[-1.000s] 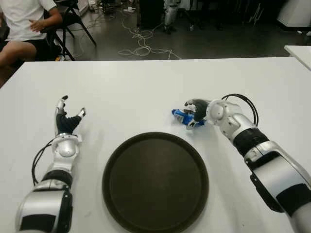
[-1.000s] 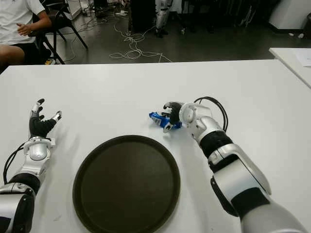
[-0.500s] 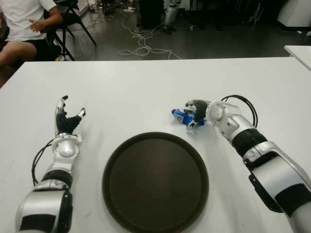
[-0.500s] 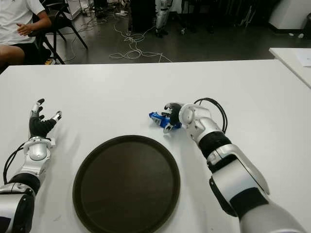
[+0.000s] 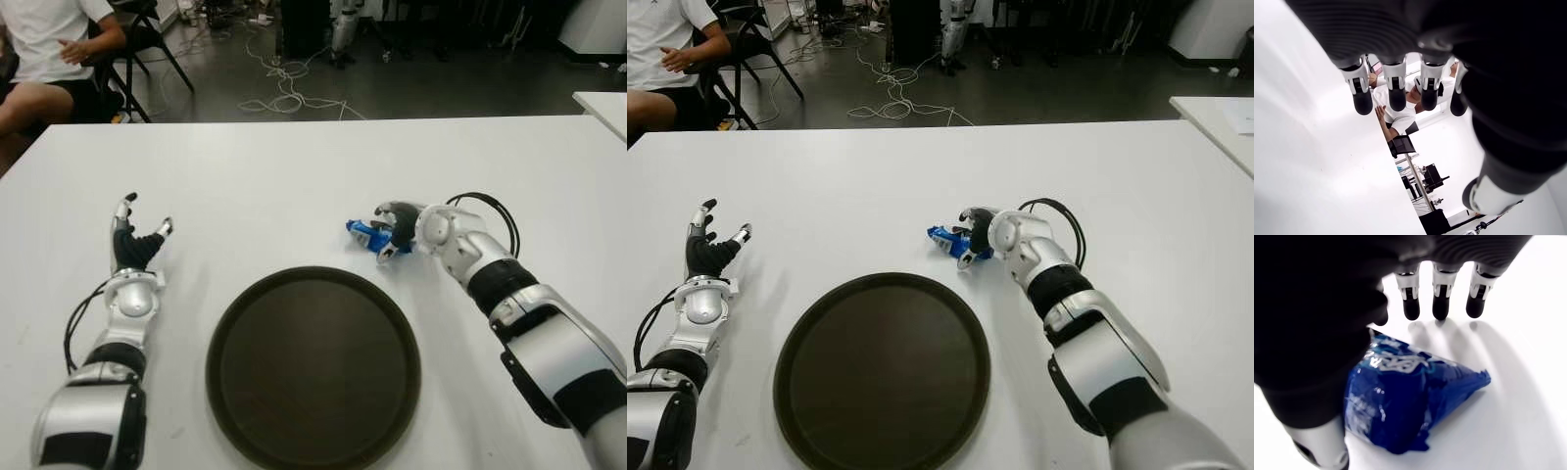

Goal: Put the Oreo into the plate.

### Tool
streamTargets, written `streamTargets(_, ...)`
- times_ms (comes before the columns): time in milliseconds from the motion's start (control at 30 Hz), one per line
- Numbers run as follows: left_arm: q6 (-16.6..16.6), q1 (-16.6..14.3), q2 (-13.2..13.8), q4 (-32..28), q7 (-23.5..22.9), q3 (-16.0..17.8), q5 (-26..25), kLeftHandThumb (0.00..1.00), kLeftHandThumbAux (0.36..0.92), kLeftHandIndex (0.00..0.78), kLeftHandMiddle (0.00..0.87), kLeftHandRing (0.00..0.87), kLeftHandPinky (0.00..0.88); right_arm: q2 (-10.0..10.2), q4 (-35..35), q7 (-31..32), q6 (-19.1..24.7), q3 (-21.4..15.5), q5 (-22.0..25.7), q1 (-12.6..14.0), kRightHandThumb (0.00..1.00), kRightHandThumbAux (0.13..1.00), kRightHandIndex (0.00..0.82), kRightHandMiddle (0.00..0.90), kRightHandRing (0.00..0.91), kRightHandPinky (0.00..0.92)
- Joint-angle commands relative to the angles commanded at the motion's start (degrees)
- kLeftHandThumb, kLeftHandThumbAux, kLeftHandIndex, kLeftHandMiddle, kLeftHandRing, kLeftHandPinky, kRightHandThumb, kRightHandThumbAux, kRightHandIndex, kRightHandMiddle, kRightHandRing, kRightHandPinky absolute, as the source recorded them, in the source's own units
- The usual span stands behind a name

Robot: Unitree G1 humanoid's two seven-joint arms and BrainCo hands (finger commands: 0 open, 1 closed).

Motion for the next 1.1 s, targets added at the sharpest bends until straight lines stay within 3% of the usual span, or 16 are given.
streamTargets(433,1.31,-0.19,0.10,0.05,0.96,-0.48,0.65,0.000,0.765,0.040,0.046,0.031,0.009,-0.22,-0.15,0.68,-0.30,0.53,-0.28,-0.01,0.000,0.835,0.073,0.100,0.068,0.000)
streamTargets(833,0.40,0.13,0.26,-0.23,0.07,-0.29,0.29,0.000,0.766,0.036,0.038,0.020,0.002,0.32,0.46,0.15,-0.42,1.15,-0.63,-0.13,0.000,0.831,0.075,0.098,0.067,0.000)
streamTargets(1100,-0.21,0.32,0.26,-0.27,0.28,-0.53,0.61,0.000,0.766,0.035,0.040,0.025,0.011,2.05,4.12,-0.92,-2.49,1.77,-0.50,-0.94,0.000,0.842,0.083,0.098,0.072,0.001)
